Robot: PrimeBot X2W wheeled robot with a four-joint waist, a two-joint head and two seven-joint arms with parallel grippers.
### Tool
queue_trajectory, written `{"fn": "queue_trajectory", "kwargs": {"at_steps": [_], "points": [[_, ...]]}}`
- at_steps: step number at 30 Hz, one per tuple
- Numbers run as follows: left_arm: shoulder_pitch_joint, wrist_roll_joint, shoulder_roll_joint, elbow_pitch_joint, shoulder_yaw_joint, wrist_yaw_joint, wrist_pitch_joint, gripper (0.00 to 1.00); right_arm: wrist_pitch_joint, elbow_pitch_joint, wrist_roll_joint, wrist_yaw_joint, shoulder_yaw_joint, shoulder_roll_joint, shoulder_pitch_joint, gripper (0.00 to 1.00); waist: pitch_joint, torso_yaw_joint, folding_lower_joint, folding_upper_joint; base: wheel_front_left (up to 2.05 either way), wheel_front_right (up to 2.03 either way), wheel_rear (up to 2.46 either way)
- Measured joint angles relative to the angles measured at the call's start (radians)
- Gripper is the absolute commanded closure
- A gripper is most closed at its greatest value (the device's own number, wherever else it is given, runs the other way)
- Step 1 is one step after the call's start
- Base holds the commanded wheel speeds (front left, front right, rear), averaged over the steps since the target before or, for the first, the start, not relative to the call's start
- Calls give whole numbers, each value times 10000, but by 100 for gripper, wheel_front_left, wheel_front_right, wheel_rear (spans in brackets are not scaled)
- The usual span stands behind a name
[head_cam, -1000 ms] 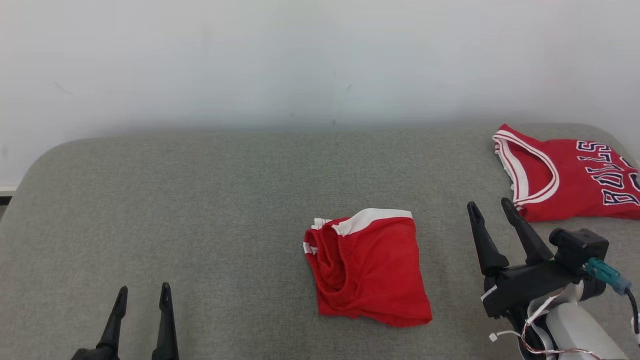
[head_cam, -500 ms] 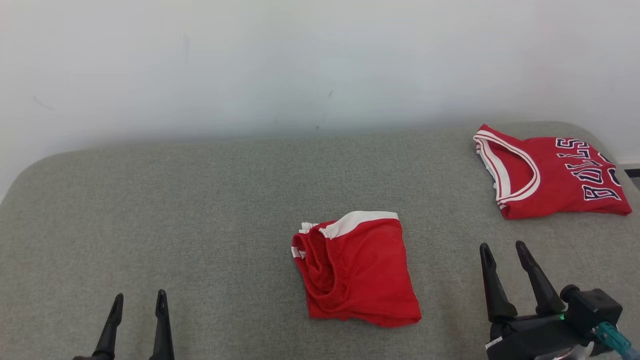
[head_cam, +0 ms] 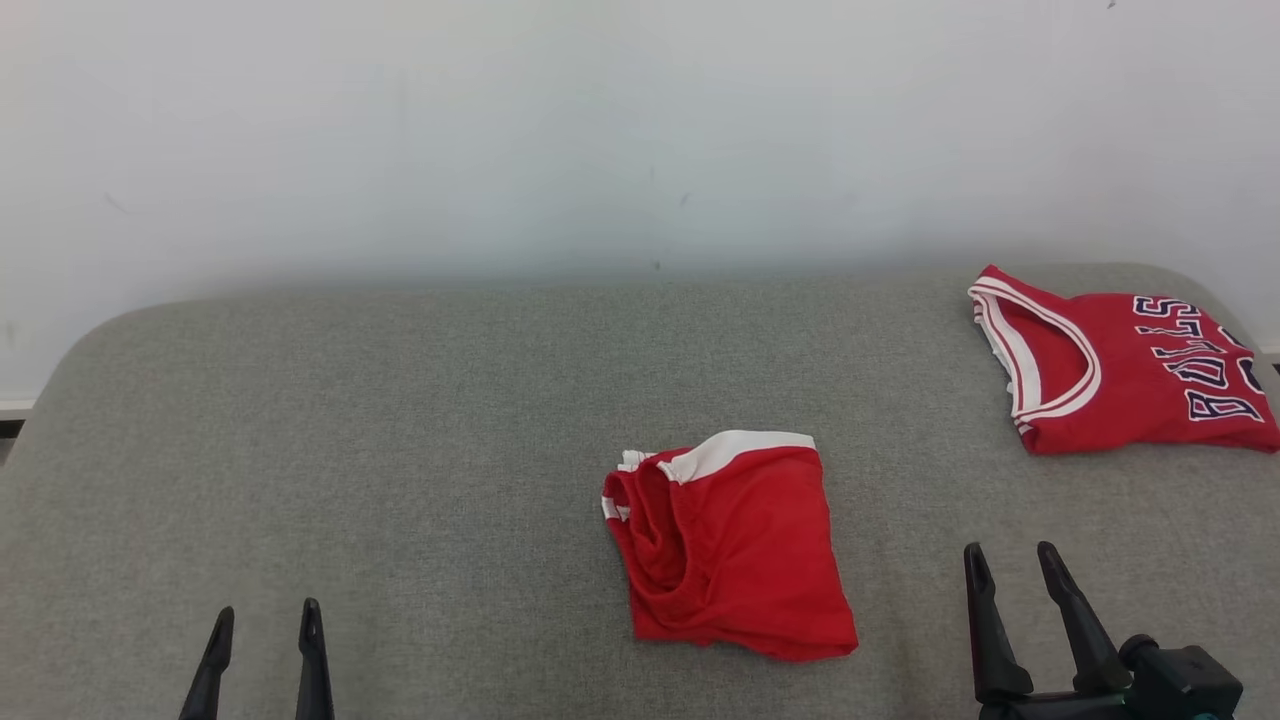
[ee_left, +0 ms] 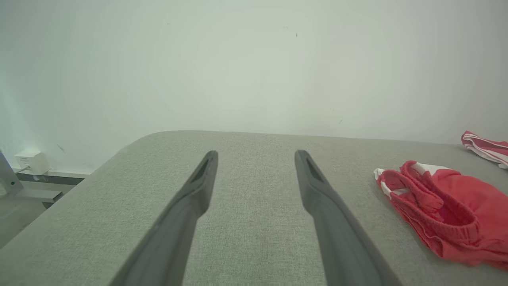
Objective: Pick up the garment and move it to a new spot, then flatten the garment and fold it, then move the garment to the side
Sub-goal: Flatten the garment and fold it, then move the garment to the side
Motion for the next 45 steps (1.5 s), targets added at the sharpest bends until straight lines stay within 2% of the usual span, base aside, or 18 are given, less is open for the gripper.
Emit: {"fn": "queue_trajectory", "kwargs": {"at_steps": [38, 45], "points": [[249, 59, -19, 15, 17, 65, 0, 0, 0, 740, -523, 0, 313, 219, 115, 0, -200, 267, 0, 1, 0, 0, 0], [223, 59, -27, 36, -44, 65, 0, 0, 88, 1407, -495, 0, 744, -73, -848, 0, -159, 347, 0, 0, 0, 0, 0]]}}
